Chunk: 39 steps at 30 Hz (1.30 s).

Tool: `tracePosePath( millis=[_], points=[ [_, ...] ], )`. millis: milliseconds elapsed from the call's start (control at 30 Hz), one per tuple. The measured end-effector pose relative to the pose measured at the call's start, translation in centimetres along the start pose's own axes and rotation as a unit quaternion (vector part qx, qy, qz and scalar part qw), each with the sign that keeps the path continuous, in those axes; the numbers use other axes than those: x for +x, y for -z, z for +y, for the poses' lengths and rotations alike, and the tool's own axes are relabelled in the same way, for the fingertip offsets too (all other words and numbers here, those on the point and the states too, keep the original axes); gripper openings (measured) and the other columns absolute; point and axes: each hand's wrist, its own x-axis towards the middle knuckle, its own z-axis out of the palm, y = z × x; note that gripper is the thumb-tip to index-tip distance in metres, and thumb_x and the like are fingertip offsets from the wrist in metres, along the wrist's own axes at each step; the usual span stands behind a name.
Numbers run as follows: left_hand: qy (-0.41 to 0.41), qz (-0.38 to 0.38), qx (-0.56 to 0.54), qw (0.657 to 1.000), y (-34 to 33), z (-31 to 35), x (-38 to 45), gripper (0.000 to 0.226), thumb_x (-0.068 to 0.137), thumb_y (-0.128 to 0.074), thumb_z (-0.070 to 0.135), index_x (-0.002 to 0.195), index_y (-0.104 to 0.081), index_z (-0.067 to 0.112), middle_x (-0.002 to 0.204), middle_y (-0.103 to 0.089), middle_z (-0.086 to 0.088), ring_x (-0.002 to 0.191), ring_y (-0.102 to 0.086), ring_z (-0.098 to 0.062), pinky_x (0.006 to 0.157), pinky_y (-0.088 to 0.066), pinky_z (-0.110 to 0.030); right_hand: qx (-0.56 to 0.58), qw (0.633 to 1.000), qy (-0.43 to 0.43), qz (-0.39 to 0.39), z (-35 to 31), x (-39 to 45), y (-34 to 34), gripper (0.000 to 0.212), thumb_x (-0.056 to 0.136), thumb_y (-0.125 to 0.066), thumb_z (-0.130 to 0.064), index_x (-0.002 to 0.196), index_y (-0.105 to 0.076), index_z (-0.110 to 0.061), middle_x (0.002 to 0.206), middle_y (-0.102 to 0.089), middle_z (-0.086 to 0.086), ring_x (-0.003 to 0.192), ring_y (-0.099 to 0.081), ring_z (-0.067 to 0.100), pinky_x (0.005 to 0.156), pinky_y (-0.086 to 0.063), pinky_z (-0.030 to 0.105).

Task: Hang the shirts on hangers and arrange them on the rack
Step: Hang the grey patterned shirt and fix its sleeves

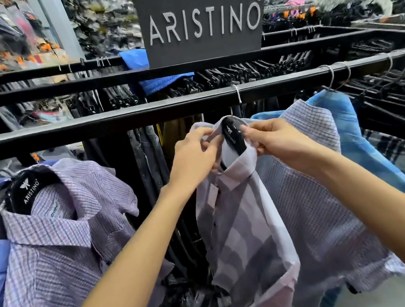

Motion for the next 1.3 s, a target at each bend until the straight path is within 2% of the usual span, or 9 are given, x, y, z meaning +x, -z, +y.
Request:
tracePosePath(
  millis=[100,167,367,500,667,833,1033,1133,1300],
  points=[
    [-0.041,0.005,0.060,0.997,0.2,0.3,1.6,0.016,0.100,-0.059,0.021,0.094,-0.073,0.019,0.074,-0.065,0.004,0.058,-0.063,-0.003,0.059,-0.047,-0.007,-0.010,1.000,0.006,0.011,0.1,0.3,0.2,0.029,0.104,-0.057,-0.023,0.096,-0.073,0.001,0.079,-0.066,0.001,0.068,-0.059,0.005,0.064,-0.051,0.019],
    [-0.023,-0.009,0.049,0.998,0.5,0.3,2.5,0.021,0.101,-0.056,0.016,0.088,-0.072,0.016,0.070,-0.058,0.006,0.060,-0.059,-0.008,0.065,-0.053,-0.016,-0.027,0.999,0.010,0.014,0.1,0.4,0.8,0.031,0.104,-0.057,-0.023,0.107,-0.071,0.004,0.086,-0.064,0.007,0.075,-0.057,0.010,0.067,-0.049,0.021],
    [0.137,-0.116,-0.176,0.968,1.6,0.8,4.2,0.032,0.104,-0.045,0.014,0.072,-0.053,0.019,0.051,-0.046,0.009,0.048,-0.037,-0.006,0.044,-0.038,-0.017,0.028,0.999,-0.014,-0.035,0.0,1.4,2.3,0.027,0.107,-0.050,-0.020,0.090,-0.071,-0.014,0.074,-0.070,-0.005,0.063,-0.062,0.004,0.057,-0.049,0.017],
    [0.173,-0.120,-0.179,0.961,1.7,1.2,5.1,0.036,0.100,-0.049,0.019,0.064,-0.051,0.019,0.050,-0.050,0.005,0.045,-0.042,-0.009,0.045,-0.035,-0.020,0.055,0.995,-0.048,-0.061,-0.2,2.2,3.0,0.028,0.104,-0.054,-0.029,0.103,-0.076,-0.013,0.094,-0.076,0.006,0.080,-0.067,0.016,0.074,-0.051,0.029],
    [0.169,-0.149,-0.137,0.965,3.4,-0.3,5.8,0.024,0.095,-0.065,0.032,0.076,-0.072,0.020,0.067,-0.070,0.011,0.066,-0.066,-0.008,0.064,-0.050,-0.023,0.067,0.988,-0.102,-0.095,-0.7,3.3,3.5,0.038,0.100,-0.056,-0.040,0.083,-0.081,-0.017,0.095,-0.076,0.006,0.092,-0.067,0.020,0.091,-0.050,0.033],
    [0.166,-0.177,-0.096,0.965,4.5,-1.4,6.1,0.042,0.077,-0.074,0.058,0.087,-0.064,0.019,0.076,-0.054,0.000,0.072,-0.048,-0.016,0.062,-0.036,-0.031,0.124,0.971,-0.153,-0.135,0.1,3.8,3.1,0.057,0.095,-0.058,-0.046,0.126,-0.065,0.001,0.119,-0.069,0.016,0.109,-0.063,0.028,0.098,-0.049,0.037],
    [0.035,-0.147,0.006,0.989,3.8,-2.1,4.4,0.029,0.073,-0.085,0.042,0.093,-0.067,0.031,0.103,-0.069,0.004,0.072,-0.056,-0.003,0.073,-0.049,-0.027,-0.058,0.993,-0.054,-0.085,0.4,3.4,3.9,0.026,0.100,-0.063,-0.034,0.120,-0.071,-0.020,0.107,-0.073,-0.001,0.089,-0.055,0.016,0.078,-0.045,0.027],
    [-0.054,-0.063,0.153,0.985,1.8,-0.9,4.4,0.032,0.077,-0.085,0.038,0.093,-0.063,0.023,0.088,-0.064,0.005,0.066,-0.054,-0.001,0.067,-0.044,-0.014,-0.125,0.989,0.073,-0.028,-0.8,2.6,3.6,0.009,0.099,-0.065,-0.021,0.104,-0.072,-0.022,0.087,-0.072,-0.009,0.069,-0.060,0.004,0.065,-0.046,0.020],
    [-0.100,0.004,0.264,0.959,-0.6,0.4,4.1,0.024,0.082,-0.076,0.030,0.091,-0.058,0.016,0.084,-0.063,0.002,0.083,-0.062,-0.024,0.078,-0.053,-0.040,-0.358,0.876,0.306,-0.103,-2.2,-0.1,4.5,0.015,0.090,-0.073,-0.036,0.101,-0.073,-0.026,0.084,-0.055,-0.012,0.071,-0.058,0.011,0.066,-0.044,0.019]
  ],
)
